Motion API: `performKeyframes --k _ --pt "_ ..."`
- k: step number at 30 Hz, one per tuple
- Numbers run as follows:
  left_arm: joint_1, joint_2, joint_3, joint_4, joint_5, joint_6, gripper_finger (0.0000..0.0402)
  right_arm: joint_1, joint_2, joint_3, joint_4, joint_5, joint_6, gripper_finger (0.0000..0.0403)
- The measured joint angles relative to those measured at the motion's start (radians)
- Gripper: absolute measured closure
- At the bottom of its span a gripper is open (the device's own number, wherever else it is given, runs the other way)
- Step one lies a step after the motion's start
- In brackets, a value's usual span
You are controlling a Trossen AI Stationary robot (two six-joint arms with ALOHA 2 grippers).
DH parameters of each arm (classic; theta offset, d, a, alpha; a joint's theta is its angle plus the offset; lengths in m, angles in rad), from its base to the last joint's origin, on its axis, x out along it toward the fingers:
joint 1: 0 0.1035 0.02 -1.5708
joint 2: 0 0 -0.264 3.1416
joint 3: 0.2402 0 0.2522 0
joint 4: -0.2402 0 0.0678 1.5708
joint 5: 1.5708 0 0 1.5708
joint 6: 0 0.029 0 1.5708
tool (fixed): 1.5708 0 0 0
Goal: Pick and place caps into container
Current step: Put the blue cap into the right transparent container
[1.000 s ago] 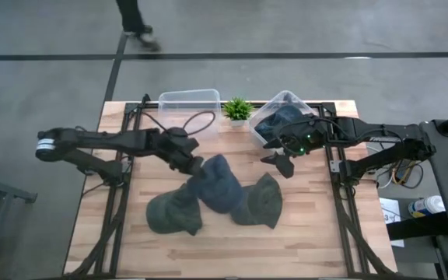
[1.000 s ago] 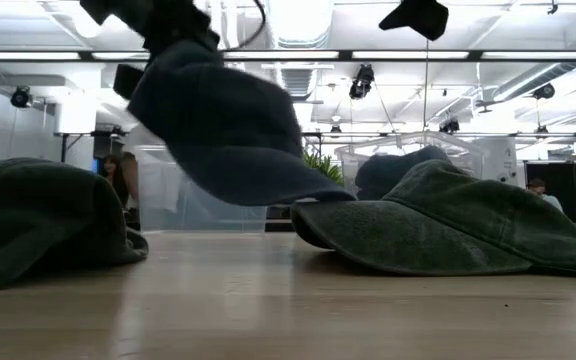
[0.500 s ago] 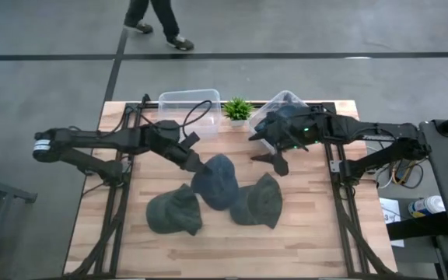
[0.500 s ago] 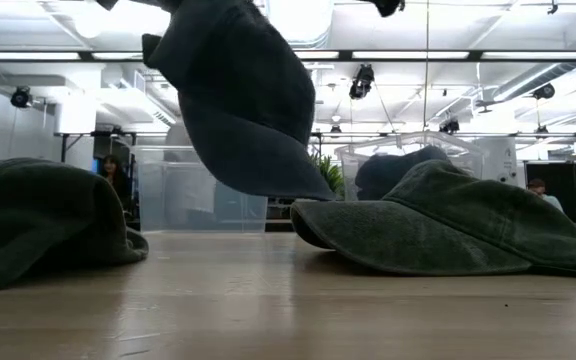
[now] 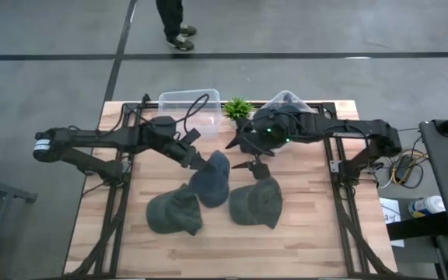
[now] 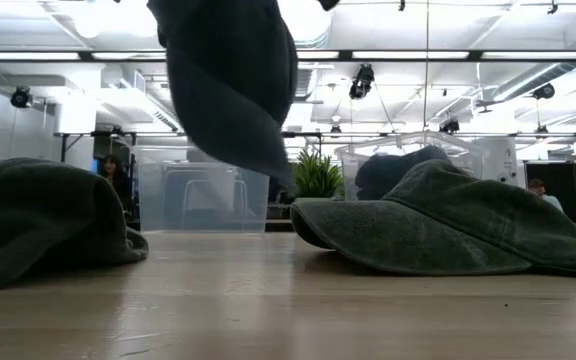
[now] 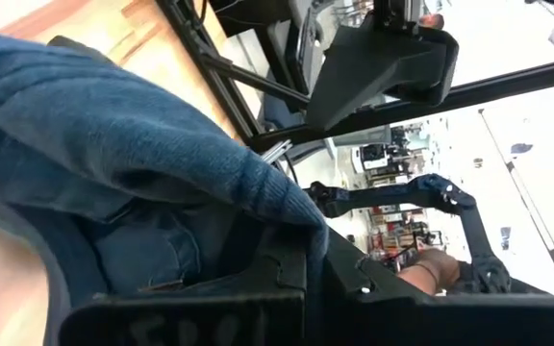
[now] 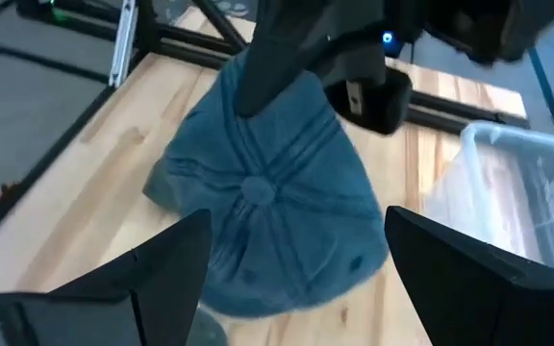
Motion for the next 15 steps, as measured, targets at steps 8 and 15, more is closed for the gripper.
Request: performKeyframes --k 8,15 --pt "-0.013 -0.004 0.027 0.003 0.025 -0.009 0.0401 0.0 0.139 0.15 -0.11 -0.019 -0.135 0.0099" --pt "-0.017 -0.004 0.033 0.002 0.037 -0.01 0.0401 0.0 0.221 0.24 -0.129 -0.058 -0.158 0.0097"
